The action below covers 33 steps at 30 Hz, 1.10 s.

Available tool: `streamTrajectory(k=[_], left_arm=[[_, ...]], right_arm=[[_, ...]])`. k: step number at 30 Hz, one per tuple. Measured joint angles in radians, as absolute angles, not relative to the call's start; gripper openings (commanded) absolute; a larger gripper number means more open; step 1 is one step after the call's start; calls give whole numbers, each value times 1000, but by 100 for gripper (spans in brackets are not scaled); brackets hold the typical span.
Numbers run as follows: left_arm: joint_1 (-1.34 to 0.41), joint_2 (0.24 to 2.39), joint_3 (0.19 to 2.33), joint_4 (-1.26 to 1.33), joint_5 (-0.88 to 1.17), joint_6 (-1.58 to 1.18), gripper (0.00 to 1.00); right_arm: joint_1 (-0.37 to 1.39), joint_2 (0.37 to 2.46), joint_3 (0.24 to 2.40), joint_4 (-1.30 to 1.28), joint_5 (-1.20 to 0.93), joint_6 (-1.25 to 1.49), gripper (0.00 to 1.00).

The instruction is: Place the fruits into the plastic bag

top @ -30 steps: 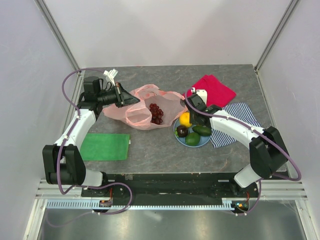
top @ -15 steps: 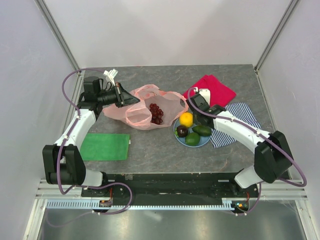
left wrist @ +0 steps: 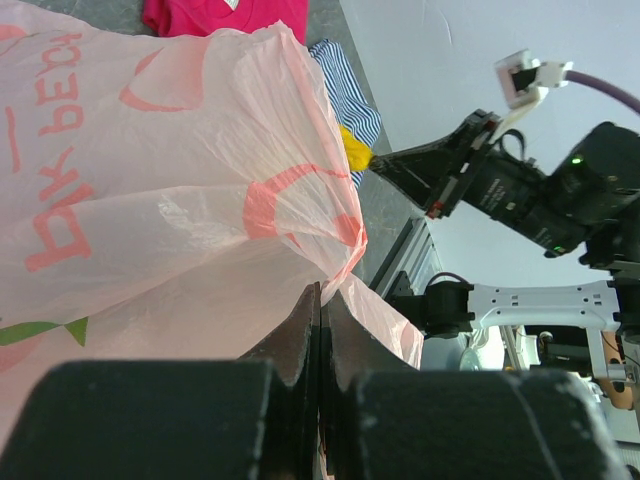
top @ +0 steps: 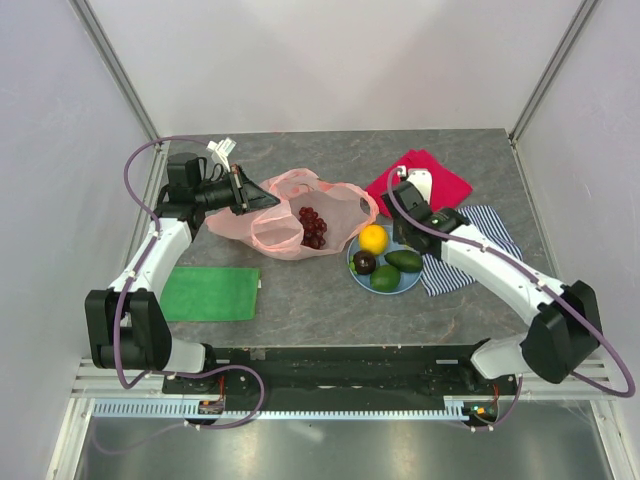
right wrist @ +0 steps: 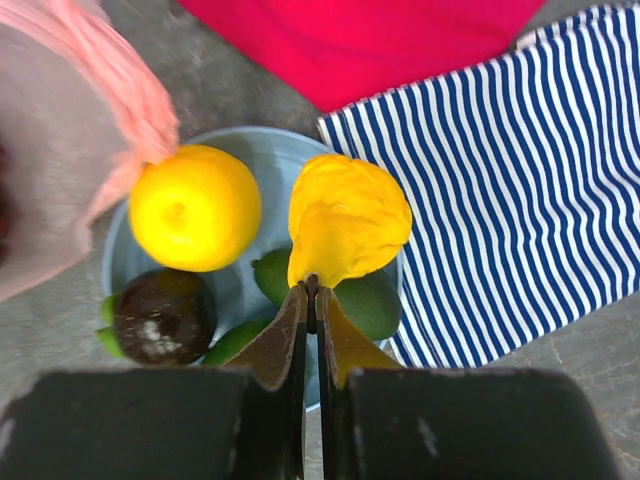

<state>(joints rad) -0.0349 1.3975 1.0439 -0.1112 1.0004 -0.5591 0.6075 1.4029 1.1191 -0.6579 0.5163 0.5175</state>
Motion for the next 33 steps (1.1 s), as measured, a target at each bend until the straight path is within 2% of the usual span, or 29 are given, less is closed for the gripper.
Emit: streamTrajectory(k=[9,16,23,33], left_arm=[[-35,1398,1044,-111,1000,-559,2],[-35,1398,1044,-111,1001,-559,1],[-35,1398,1044,-110,1001,-559,2],[-35,1398,1044,-110,1001,-559,2]], right_arm=[[613,1267,1190,-636,397,489,0],[640,1174,1159,-469,162,431,0],[743,1322,1164,-353,37,371,0],[751,1542,1264,-266,-12,358,0]])
